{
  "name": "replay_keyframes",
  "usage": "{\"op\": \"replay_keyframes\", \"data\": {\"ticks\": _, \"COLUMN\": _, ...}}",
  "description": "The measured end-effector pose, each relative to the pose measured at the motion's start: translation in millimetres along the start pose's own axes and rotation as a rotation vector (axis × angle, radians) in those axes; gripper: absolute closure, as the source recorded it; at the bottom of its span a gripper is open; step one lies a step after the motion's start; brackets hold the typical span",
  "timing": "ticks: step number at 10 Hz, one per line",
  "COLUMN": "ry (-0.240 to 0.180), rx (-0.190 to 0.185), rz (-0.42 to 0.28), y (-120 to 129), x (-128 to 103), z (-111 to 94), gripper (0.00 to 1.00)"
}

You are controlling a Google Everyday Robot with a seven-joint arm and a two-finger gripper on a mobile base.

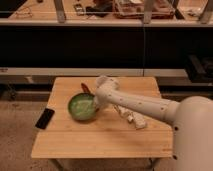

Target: Drag the ceramic bowl in a circle

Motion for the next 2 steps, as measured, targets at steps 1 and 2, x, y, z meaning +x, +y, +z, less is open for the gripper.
{"op": "replay_keyframes", "data": {"ticks": 1, "ry": 0.018, "rx": -0.028, "rz": 0.054, "y": 32.7, "x": 6.1, "z": -15.6, "gripper": 1.00}}
{"op": "replay_keyframes", "data": {"ticks": 2, "ry": 0.044, "rx": -0.070, "rz": 0.104, "y": 71.9, "x": 6.3, "z": -36.2, "gripper": 1.00}}
